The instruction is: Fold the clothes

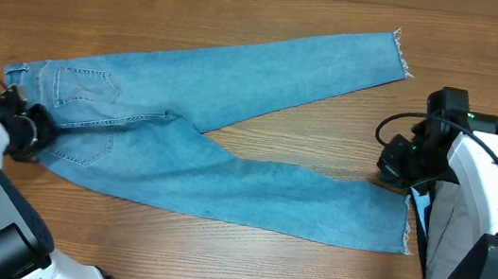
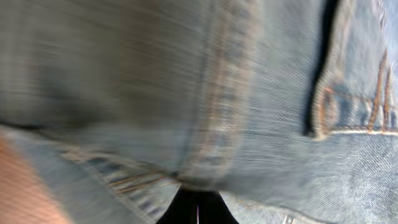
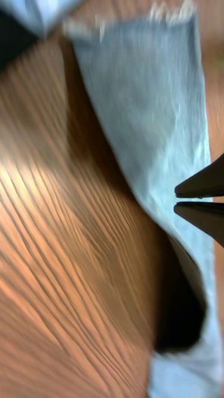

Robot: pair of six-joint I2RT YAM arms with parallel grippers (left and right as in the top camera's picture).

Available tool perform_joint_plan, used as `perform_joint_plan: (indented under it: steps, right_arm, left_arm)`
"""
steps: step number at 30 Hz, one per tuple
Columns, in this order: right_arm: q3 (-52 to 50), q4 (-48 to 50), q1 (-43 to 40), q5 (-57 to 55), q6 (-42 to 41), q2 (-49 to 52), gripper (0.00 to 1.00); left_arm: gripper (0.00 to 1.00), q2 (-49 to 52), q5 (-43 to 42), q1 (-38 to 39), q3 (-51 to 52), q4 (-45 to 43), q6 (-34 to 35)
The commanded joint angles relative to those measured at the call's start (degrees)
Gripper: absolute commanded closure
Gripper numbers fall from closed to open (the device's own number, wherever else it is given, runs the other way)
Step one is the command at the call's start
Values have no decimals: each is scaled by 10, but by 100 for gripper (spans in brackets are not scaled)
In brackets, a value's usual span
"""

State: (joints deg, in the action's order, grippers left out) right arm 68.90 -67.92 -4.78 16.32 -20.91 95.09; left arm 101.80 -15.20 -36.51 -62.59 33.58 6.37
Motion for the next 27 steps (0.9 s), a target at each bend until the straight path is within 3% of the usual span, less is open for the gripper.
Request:
perform_joint_plan:
  steps: [1, 9, 13, 15, 20, 23, 27]
  right_arm:
    - [13, 3, 3, 66, 38, -4, 92]
    - [13, 3, 3, 70, 38, -4, 93]
    - [13, 0, 3, 70, 38, -5, 93]
    - [13, 5, 3, 70, 38, -5, 93]
    - [13, 13, 3, 75, 62, -5, 91]
    - [13, 67, 5, 131, 116, -5, 89]
    - [9, 185, 30, 146, 110, -5, 90]
  left_arm:
    - [96, 2, 47, 4, 34, -23, 26]
    - [96, 82, 181, -50, 50, -39, 97]
    - [96, 77, 214, -128, 42, -35, 119]
    - [96, 67, 187, -209, 22, -6, 143]
    - [96, 48, 115, -284, -22, 56, 148]
    - [96, 1, 20, -294, -45, 88, 155]
    - [96, -82, -50, -257, -53, 97, 120]
